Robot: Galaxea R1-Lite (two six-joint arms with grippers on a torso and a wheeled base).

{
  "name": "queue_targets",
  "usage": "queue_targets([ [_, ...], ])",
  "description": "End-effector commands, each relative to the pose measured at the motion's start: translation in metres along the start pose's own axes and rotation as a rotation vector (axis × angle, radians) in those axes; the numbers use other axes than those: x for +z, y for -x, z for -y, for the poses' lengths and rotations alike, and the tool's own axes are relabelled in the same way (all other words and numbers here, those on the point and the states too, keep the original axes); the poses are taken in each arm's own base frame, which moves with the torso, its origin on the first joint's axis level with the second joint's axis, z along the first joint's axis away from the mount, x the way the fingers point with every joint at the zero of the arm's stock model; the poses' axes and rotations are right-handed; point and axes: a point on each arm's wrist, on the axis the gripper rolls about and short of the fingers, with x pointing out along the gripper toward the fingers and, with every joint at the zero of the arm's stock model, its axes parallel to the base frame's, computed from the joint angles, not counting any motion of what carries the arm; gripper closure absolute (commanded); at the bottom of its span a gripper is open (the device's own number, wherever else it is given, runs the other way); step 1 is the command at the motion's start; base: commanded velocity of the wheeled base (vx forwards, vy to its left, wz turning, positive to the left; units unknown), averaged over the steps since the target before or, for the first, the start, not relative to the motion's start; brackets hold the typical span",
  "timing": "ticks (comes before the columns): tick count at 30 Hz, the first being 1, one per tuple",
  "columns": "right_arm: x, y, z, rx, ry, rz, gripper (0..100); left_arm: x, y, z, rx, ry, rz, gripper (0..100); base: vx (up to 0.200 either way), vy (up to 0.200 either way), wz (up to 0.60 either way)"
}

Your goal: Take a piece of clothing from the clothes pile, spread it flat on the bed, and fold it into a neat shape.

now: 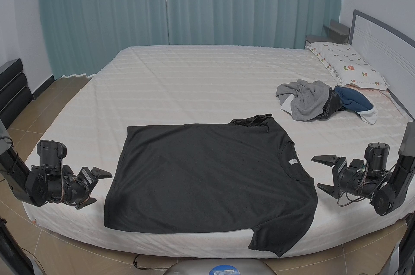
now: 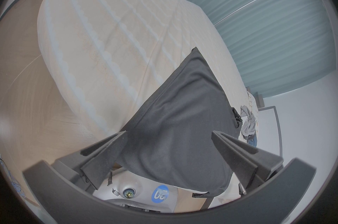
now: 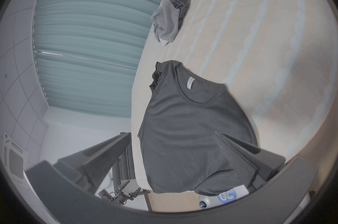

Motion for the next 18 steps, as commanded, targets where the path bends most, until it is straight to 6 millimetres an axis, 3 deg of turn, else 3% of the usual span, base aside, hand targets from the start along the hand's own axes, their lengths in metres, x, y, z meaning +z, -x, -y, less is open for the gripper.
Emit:
queue_targets([
  [1, -0.0005, -0.0006, 0.0011, -0.003, -0.001, -0.003, 0, 0.0016, 0.0006, -0.0001, -0.002, 0.002, 0.007, 0, 0.000, 0.000, 0.00],
  [18, -0.0009, -0.0025, 0.0038, -0.009, -0.004, -0.006, 0, 0.0043, 0.0007, 0.0034, -0.009, 0.044, 0.018, 0, 0.012, 0.000, 0.00],
])
